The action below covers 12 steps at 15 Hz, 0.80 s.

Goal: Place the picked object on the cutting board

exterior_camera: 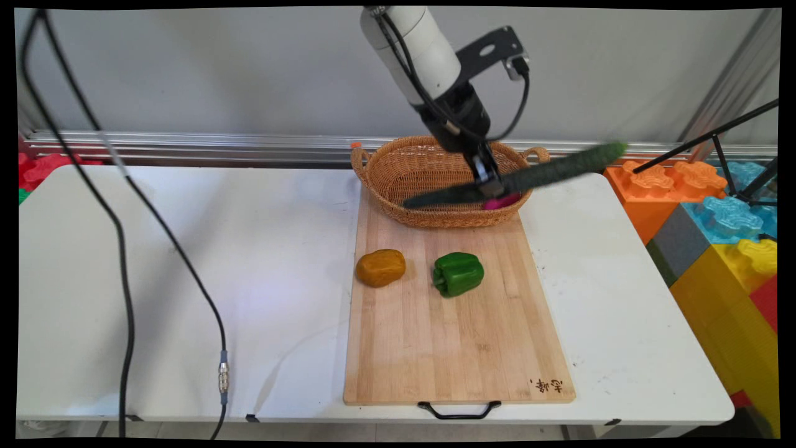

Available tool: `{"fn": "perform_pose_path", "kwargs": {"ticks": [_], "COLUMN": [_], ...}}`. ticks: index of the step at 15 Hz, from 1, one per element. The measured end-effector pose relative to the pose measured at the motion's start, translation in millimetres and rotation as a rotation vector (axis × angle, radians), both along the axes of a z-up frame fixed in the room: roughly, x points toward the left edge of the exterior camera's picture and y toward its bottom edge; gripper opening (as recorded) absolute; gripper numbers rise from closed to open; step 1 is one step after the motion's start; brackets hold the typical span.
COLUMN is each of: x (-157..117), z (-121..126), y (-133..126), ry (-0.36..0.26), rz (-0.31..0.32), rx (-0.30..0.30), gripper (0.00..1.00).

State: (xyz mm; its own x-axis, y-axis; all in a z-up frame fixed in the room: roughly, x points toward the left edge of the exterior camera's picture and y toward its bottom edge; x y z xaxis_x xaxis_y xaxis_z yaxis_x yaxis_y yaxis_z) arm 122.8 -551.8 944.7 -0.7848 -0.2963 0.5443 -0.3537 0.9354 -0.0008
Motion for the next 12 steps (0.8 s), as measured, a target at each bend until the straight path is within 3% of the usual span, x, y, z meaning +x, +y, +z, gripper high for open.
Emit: {"fn": "perform_pose_path", "kwargs": {"ticks": [4, 12], "x": [-8, -7], "z": [-8, -68], "y": [49, 113], "ry": [-0.023, -0.092], "rz": [-0.022, -0.031], "rx": [0.054, 0.109], "gripper": [0.0, 0.0]}}
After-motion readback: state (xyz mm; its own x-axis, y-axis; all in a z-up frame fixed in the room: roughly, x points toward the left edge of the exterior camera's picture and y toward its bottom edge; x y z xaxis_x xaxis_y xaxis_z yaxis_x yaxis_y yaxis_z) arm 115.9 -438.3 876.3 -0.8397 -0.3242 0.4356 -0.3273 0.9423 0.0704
